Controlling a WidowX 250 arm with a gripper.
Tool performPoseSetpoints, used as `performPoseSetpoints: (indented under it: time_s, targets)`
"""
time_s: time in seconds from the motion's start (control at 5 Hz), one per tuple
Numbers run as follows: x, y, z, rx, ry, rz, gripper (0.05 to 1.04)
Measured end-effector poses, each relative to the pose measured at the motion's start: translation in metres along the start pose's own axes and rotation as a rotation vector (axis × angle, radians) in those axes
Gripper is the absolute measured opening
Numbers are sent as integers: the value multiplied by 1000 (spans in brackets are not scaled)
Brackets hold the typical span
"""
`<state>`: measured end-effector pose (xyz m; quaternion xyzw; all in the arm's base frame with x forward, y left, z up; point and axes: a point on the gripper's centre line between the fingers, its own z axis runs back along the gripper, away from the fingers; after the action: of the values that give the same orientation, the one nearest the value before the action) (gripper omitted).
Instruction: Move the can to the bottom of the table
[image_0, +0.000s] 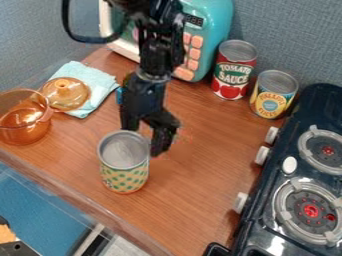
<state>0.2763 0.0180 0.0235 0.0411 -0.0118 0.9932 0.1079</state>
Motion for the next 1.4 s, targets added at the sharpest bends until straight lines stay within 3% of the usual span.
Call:
performPoseSetpoints:
  time_s: [0.4, 1.4]
  targets:
    - [-6, -4, 29, -28, 77, -17, 999]
    - [-6, -4, 29, -29, 77, -19, 999]
